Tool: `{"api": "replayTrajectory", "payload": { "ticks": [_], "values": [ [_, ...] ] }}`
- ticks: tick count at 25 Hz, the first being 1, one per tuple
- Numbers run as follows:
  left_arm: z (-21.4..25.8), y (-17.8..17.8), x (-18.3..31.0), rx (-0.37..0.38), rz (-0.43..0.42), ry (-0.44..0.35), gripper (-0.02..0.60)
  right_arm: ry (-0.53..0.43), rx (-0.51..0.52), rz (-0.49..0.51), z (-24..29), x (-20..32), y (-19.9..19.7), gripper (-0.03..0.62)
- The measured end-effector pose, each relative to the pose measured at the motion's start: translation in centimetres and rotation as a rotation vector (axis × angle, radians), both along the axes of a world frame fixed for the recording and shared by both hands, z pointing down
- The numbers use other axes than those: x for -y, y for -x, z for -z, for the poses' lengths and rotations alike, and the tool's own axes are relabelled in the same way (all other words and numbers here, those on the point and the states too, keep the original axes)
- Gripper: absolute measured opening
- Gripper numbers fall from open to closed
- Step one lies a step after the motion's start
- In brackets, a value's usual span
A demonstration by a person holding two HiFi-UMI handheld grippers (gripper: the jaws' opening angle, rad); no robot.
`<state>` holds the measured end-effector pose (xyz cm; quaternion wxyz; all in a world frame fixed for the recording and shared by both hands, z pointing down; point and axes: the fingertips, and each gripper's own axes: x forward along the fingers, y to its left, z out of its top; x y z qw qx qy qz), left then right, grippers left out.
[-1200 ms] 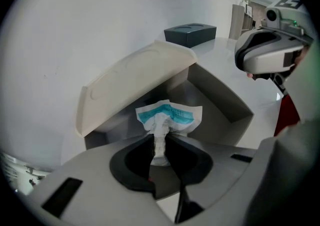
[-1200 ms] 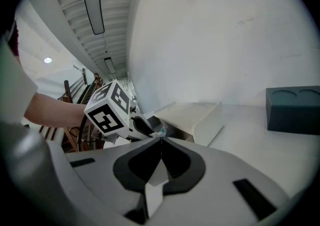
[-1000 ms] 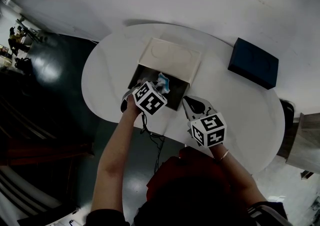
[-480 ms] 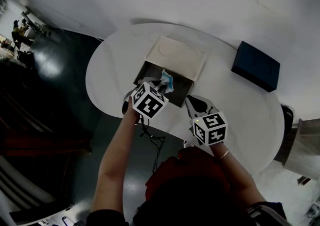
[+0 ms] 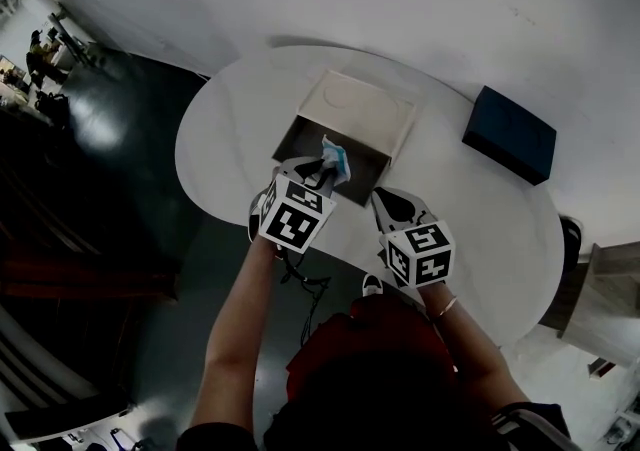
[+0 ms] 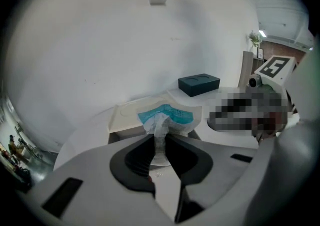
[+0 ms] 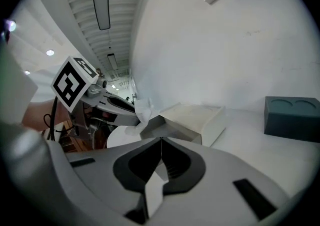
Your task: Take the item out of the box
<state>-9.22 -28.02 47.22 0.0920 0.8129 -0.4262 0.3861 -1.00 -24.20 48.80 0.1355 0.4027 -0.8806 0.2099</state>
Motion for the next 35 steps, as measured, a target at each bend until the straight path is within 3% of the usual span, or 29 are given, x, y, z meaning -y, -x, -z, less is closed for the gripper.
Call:
{"api": "replayTrajectory", "payload": {
  "ticks": [5, 11, 17, 28, 35],
  "values": [
    [1.2, 0.3, -1.4, -0.076, 0.068, -0.039, 0.086, -0.012, -0.004, 0.01, 0.5, -0.8, 0.4, 0.015],
    [2.7, 0.8, -3.6, -0.237, 0.164, -0.054, 0.087, -0.025, -0.014, 0.013, 0.9, -1.6, 0.6, 0.015],
    [4.3, 1.9, -5.2, -0.348, 0.249, -0.111, 0.087, -0.04, -0.008, 0.003, 1.6, -2.0, 0.8, 0.015],
    [5.1, 3.7, -9.1, -0.478, 0.353, -0.175, 0.087, -0.072, -0.007, 0.02, 2.7, -4.2, 2.0, 0.015],
    [5.8, 5.2, -12.0, -0.512, 0.407, -0.224, 0.087, -0.092, -0.012, 0.025, 3.7, -6.4, 2.6, 0.015]
  ]
}}
